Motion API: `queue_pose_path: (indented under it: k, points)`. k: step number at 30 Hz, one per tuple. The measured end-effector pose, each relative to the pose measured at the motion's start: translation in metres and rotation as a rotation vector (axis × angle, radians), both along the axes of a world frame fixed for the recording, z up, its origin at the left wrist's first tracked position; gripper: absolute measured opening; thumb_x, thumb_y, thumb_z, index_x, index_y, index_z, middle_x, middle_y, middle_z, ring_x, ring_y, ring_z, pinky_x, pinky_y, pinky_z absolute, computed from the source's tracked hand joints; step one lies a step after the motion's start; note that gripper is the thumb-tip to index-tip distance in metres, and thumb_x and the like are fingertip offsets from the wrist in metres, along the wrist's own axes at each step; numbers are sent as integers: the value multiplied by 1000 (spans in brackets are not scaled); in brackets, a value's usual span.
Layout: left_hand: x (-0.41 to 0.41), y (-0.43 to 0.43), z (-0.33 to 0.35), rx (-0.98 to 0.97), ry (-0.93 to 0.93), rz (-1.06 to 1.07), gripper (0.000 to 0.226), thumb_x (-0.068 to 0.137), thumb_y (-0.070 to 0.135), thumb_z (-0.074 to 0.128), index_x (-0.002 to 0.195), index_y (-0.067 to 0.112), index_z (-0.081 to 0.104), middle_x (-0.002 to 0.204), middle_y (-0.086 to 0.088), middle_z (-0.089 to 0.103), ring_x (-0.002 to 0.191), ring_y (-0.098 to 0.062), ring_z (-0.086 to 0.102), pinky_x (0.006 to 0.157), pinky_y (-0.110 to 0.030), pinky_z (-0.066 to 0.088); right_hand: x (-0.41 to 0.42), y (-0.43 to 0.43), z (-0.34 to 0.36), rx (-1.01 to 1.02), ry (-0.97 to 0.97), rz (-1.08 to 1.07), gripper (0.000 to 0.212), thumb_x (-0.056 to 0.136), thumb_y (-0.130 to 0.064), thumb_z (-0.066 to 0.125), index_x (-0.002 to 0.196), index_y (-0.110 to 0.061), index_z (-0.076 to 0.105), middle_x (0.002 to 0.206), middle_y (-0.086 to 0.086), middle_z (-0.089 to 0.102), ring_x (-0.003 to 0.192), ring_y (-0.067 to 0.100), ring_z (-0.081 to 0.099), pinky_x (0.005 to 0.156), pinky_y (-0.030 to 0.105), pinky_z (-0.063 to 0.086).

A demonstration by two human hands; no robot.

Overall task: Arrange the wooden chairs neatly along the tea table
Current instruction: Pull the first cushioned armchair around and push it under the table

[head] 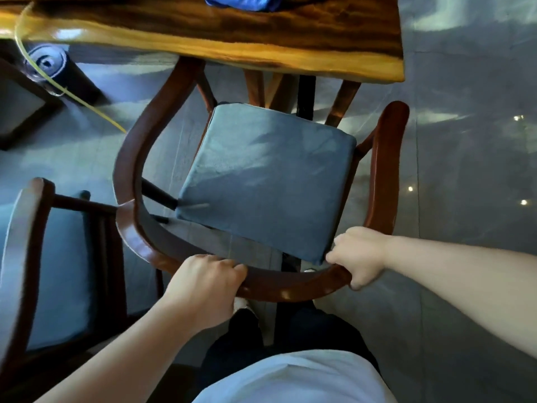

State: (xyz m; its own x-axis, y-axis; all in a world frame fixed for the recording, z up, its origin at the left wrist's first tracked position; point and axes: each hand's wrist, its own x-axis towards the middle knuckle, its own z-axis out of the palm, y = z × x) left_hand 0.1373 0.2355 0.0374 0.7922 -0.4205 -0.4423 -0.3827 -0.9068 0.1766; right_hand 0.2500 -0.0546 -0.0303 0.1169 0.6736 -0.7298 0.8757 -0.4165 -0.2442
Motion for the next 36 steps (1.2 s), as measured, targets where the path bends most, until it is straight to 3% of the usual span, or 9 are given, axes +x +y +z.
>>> queue_pose_path:
  k: [4,10,14,22,28,36]
  points:
    - [-4,-10,-2,-17,-26,104,45,62,38,32,82,26,70,76,8,71,77,-21,68,67,-35,55,4,-5,0,-44,52,15,29,69,-42,66,83,-24,49,78,-3,55,79,22,55,57,33,36]
    - [13,-52,-4,44,-38,125,21,59,30,61,80,28,65,69,7,66,68,-21,65,61,-32,51,35,-33,13,-69,-14,36,25,71,-36,66,86,-24,49,76,-5,51,79,21,52,58,32,38]
    - [25,-80,-1,74,-73,131,22,75,29,53,96,28,59,88,6,66,86,-21,64,71,-31,42,54,-53,16,-72,-62,41,25,69,-34,66,83,-25,48,68,-7,44,72,17,44,57,32,42]
    - [28,-84,-5,64,-27,166,14,64,28,59,78,28,61,67,7,64,64,-20,64,60,-30,47,59,-66,7,1,-126,31,24,65,-35,64,84,-24,54,78,-1,62,79,22,58,59,31,42]
    - [30,-88,6,121,-18,146,17,74,26,52,91,28,56,82,6,65,78,-22,63,64,-31,43,55,-69,5,32,-141,27,25,68,-37,64,85,-23,52,80,-1,60,80,22,56,60,32,39]
    - [30,-89,10,134,30,169,23,79,23,50,100,28,58,87,5,65,83,-21,62,71,-33,49,56,-70,-2,19,-150,6,27,60,-39,60,82,-27,54,72,-5,59,78,21,57,64,35,51]
